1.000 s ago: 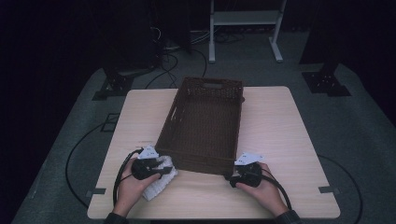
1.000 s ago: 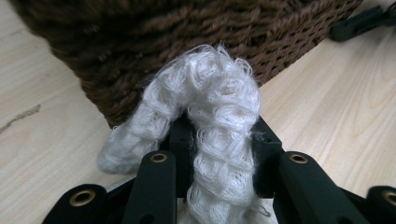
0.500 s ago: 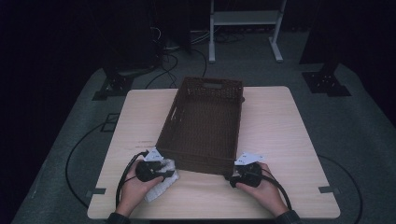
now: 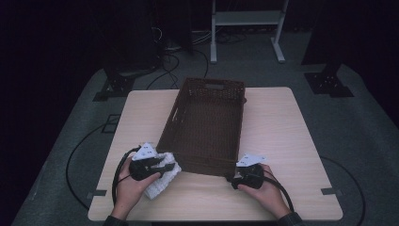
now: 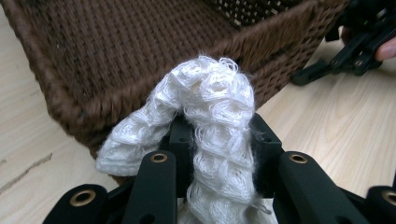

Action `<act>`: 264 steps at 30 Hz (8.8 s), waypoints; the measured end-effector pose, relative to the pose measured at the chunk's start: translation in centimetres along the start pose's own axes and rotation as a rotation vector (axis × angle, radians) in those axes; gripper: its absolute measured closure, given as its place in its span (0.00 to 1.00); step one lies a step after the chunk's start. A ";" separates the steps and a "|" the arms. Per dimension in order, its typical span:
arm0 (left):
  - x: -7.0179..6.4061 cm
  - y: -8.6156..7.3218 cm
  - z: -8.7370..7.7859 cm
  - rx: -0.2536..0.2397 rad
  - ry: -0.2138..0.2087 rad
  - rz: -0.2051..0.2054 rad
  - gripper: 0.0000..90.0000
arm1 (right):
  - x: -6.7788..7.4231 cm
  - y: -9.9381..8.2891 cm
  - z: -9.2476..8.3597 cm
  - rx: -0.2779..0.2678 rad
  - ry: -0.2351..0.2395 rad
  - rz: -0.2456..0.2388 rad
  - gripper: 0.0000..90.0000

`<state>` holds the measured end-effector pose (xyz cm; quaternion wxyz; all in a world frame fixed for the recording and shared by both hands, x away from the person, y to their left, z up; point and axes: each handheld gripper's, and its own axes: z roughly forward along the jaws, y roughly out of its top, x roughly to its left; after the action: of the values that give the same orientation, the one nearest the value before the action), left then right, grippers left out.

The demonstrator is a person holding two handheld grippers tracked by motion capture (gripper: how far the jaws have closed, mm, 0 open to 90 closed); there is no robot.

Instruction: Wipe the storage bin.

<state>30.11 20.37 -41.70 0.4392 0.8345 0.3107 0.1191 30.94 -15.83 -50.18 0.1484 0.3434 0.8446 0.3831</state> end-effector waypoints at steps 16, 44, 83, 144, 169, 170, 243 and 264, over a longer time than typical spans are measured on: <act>-0.6 0.1 0.5 0.000 0.019 0.025 0.75 | 0.0 0.0 0.0 -0.001 0.001 -0.001 0.33; -1.4 -3.0 6.0 0.146 0.005 0.024 0.75 | 0.0 0.0 0.0 -0.001 0.000 -0.005 0.33; -3.6 1.0 2.3 -0.099 -0.030 0.073 0.75 | 0.0 0.0 0.0 0.000 0.003 -0.002 0.33; -5.3 2.1 4.7 -0.082 -0.115 0.117 0.76 | 0.0 0.0 0.0 -0.002 0.003 0.000 0.33; -5.9 0.4 9.1 0.051 -0.150 0.117 0.76 | 0.0 0.0 0.0 -0.002 0.002 -0.001 0.33; -5.9 0.2 9.5 0.067 -0.153 0.114 0.76 | 0.0 0.0 0.0 -0.001 0.002 -0.002 0.33; -8.9 3.0 10.8 0.049 -0.211 0.179 0.76 | 0.0 -0.1 0.0 -0.003 0.003 -0.004 0.34; -9.8 5.5 11.4 0.020 -0.261 0.197 0.76 | -0.1 -0.1 0.0 -0.004 0.003 -0.008 0.34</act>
<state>30.11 4.45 -43.20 0.4536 0.8737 0.1688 0.0491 30.95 -15.93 -50.20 0.1492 0.3393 0.8453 0.3848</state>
